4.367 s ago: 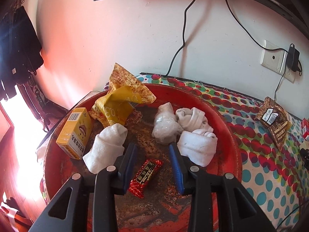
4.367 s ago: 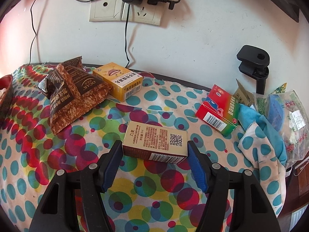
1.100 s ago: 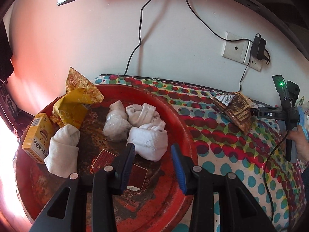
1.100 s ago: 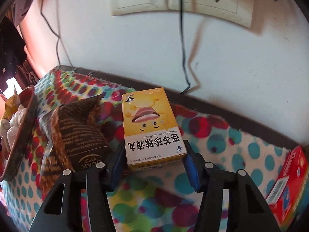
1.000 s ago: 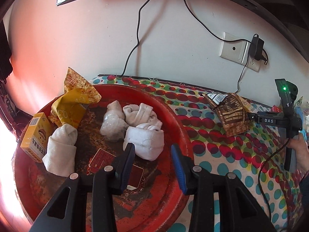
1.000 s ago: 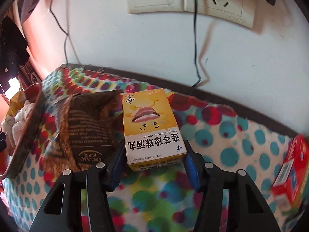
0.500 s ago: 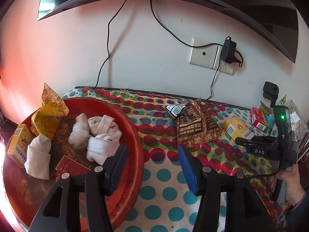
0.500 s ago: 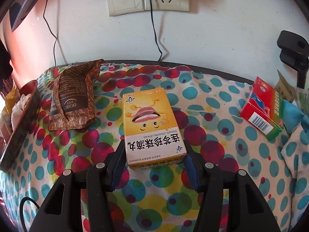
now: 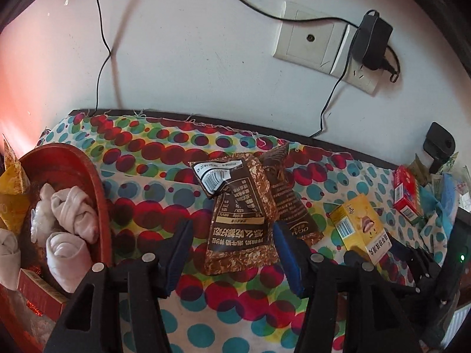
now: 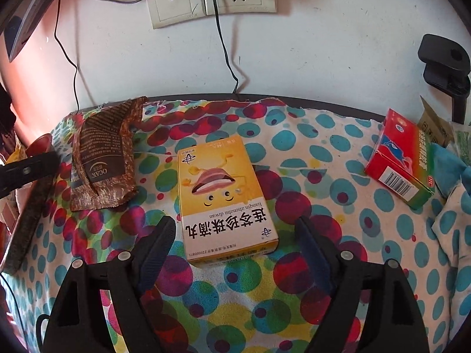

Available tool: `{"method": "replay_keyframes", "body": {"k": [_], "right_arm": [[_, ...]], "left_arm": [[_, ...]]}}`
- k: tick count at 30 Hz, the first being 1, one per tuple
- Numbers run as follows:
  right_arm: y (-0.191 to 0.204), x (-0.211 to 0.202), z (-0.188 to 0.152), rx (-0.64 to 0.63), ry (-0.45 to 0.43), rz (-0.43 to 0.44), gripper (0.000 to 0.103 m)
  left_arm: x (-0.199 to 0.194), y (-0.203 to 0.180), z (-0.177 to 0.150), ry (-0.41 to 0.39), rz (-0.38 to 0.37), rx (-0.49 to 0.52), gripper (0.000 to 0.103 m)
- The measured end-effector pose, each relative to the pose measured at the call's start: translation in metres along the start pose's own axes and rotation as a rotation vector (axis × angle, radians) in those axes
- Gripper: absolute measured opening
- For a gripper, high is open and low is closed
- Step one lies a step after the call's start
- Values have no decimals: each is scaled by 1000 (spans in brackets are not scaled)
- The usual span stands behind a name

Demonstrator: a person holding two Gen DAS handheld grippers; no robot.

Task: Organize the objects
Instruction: 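Grasp the brown snack bag on the sheet with the left tool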

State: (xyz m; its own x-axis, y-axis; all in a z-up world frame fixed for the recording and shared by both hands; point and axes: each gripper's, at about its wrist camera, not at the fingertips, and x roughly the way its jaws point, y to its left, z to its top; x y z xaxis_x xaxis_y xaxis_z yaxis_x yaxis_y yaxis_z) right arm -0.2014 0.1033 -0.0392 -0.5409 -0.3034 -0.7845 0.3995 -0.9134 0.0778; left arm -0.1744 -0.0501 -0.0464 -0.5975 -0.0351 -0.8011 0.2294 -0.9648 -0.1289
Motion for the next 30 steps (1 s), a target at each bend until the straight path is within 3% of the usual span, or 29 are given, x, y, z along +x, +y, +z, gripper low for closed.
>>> {"method": "replay_keyframes", "body": {"k": [8,13,19,21,25,30], "right_arm": [[14,8,0,-75,38,-45,95],[15,10,-1,-84,48,-40,102],[15,10,-1,-90,52,-44,103],[15,10,-1,-90,52,-43,103],[15,11,-1,-91,54,-44,103],[16,11,-1,-92,54,-44,103]], "left_arm": [[30,-9,10,44,57,-90,58],[19,0,19,-48,17,-256,58],[44,5,41,45,16,-414,60],[52,2,45,53,23,-423,62],[62,-8,49,44,57,-333,70],[65,3,44,0,1,-344,71]]}}
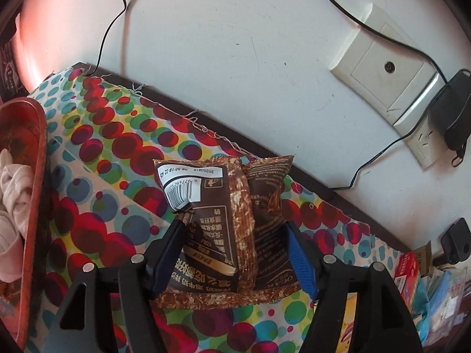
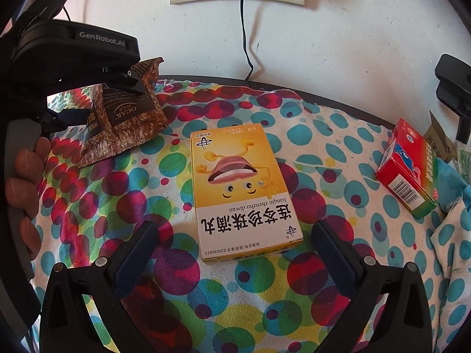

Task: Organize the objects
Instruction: 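Grasp the brown snack bag on the sheet with the left tool, then lift the brown snack bag with the left tool and carry it over the red tray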

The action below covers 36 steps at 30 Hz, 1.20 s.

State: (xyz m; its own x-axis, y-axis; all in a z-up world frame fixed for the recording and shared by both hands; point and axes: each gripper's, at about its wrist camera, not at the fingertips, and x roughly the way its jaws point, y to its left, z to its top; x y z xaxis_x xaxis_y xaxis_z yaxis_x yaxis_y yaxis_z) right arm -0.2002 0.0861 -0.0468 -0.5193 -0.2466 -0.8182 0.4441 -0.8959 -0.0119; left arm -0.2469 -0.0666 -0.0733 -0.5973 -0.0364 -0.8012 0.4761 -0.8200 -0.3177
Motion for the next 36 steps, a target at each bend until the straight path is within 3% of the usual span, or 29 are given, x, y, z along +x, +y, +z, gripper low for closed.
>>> {"method": "replay_keyframes", "body": {"k": [7,12,16,20,21,23,24,27,28,29,36], "right_arm": [[-1,1,0,-1,0,-2,103],[-4,-2,1,11,-18,11,101],[-5,-17,4,0,-106,-6,101],[-2,-9,15,-18,-76,6,100],[-1,-6,17,-17,-66,21,98],[-1,-4,18,-10,-62,31,69],[-1,-2,18,-2,-54,39,63],[-2,0,15,1,-46,56,60],[-1,0,14,-6,-53,51,59],[0,0,14,-9,-55,45,52],[5,-14,12,-17,-126,19,49]], "left_arm": [[3,0,-3,-49,-35,42,68],[-3,-2,-7,-91,-71,112,52],[-4,5,-5,-95,-129,134,44],[-9,9,-6,-87,-188,149,37],[-10,11,-7,-85,-199,151,37],[-11,14,-7,-79,-236,138,38],[-12,16,-7,-81,-239,123,38],[-12,16,-8,-64,-233,95,44],[-12,15,-7,-47,-223,92,52],[-12,15,-8,-36,-223,89,55],[-7,26,-7,-7,-204,-48,59]]}}
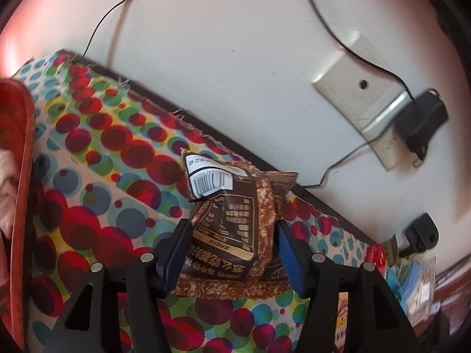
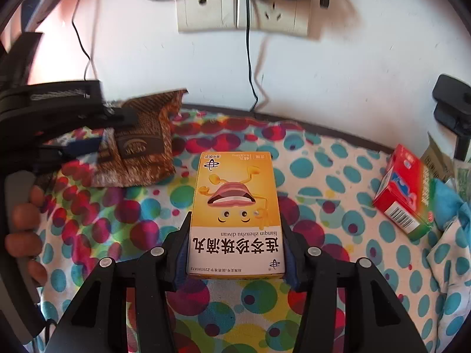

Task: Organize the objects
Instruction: 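Lift the brown snack bag with the left tool and carry it over the red tray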

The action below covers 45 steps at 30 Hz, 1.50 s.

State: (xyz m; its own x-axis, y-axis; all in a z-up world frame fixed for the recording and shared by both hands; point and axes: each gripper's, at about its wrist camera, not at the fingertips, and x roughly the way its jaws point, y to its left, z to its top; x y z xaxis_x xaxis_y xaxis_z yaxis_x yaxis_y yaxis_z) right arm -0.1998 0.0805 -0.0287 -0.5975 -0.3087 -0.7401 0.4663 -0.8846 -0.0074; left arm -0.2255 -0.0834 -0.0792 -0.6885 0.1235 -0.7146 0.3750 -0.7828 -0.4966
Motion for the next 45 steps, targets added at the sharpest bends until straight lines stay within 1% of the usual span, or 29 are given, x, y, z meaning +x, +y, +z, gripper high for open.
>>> {"method": "replay_keyframes", "body": {"k": [2,4,7,9,11,13,15,16,17,18,19,20,21,22,23,25,27,29,30,31,32,34,37,41,43,45], "right_arm": [[3,1,0,-9,0,-8,49],[4,7,1,-13,28,5,49],[-2,13,3,-9,52,24,49],[-3,9,2,-3,46,27,49],[-4,5,1,3,30,38,49],[-4,4,0,4,24,49,49],[-3,5,0,0,26,61,49],[-3,5,0,-2,23,67,50],[-2,3,0,-4,20,75,53],[-1,3,-1,-5,17,78,54],[-1,1,-1,-6,12,78,55],[-1,0,-1,-7,8,82,57],[0,-1,-1,-7,6,88,58],[0,-1,-1,-6,8,87,62],[0,0,-1,-6,14,88,63],[1,3,-1,-7,39,99,63],[2,4,-1,-9,47,98,63],[2,2,-1,-6,40,104,60],[1,2,-1,-1,41,107,57],[0,2,-1,7,38,109,50],[-1,0,-2,18,33,114,50],[-5,-2,-2,42,20,123,50],[-8,-3,-2,60,12,120,50],[-7,-2,-2,42,-10,87,50],[-6,-4,-1,34,-18,67,50],[-6,-2,0,34,-10,62,50]], "left_arm": [[2,0,2,-3,16,-38,61],[5,-1,4,5,23,-64,63],[10,2,8,12,15,-104,65],[12,5,10,13,6,-117,67],[13,2,13,18,14,-82,69],[14,-7,14,40,27,-14,71],[17,-14,15,58,46,29,75],[18,-16,15,56,44,29,79],[21,-16,15,58,55,23,79],[27,-15,15,78,70,10,80],[28,-15,16,71,73,-3,82],[25,-13,12,64,84,5,84],[28,-16,13,83,97,16,84],[31,-19,12,84,114,42,84],[34,-22,12,90,134,62,84],[39,-30,9,91,177,122,85],[41,-33,5,81,191,152,85],[42,-31,4,67,176,155,85],[42,-31,3,65,172,164,84],[41,-30,3,61,169,173,77],[40,-29,2,56,144,175,66],[38,-28,1,56,143,182,64],[37,-34,-4,45,155,223,61],[28,-36,-12,39,161,244,61],[24,-36,-4,31,168,253,61],[20,-39,-6,21,169,276,61]]}}
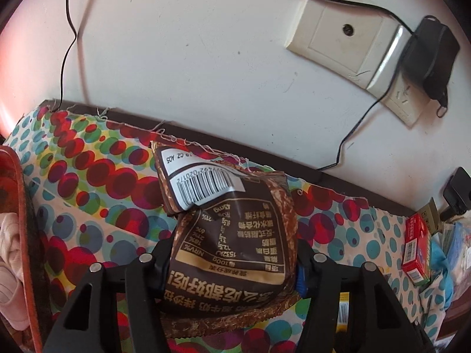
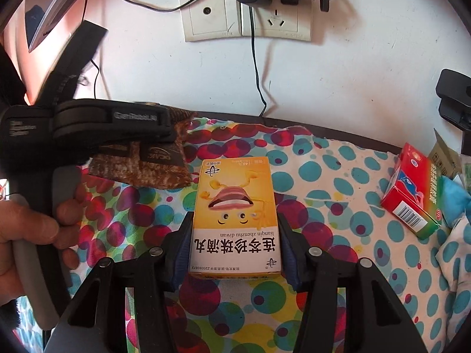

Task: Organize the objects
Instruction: 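Lift the brown snack bag with the left tool and carry it over the red tray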

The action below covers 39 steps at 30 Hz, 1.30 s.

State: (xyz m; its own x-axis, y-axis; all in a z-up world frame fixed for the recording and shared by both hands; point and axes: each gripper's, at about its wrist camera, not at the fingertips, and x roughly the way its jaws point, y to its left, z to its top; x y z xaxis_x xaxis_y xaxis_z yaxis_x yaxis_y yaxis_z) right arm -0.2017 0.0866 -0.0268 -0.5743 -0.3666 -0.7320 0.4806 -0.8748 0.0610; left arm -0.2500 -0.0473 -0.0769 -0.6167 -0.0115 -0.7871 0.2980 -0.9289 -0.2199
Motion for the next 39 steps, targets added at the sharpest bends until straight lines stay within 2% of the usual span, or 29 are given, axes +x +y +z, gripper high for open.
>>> {"method": "replay_keyframes", "body": {"k": [16,24,39], "right_arm": [[-8,6,-1,39,35,-25,50],[-7,9,-1,31,51,-41,50],[-2,17,0,3,76,-70,49]], "left_arm": [[-53,-22,-24,-62,34,210,61],[-82,-23,-44,-89,37,264,61],[-161,14,-57,-146,38,293,61]]}}
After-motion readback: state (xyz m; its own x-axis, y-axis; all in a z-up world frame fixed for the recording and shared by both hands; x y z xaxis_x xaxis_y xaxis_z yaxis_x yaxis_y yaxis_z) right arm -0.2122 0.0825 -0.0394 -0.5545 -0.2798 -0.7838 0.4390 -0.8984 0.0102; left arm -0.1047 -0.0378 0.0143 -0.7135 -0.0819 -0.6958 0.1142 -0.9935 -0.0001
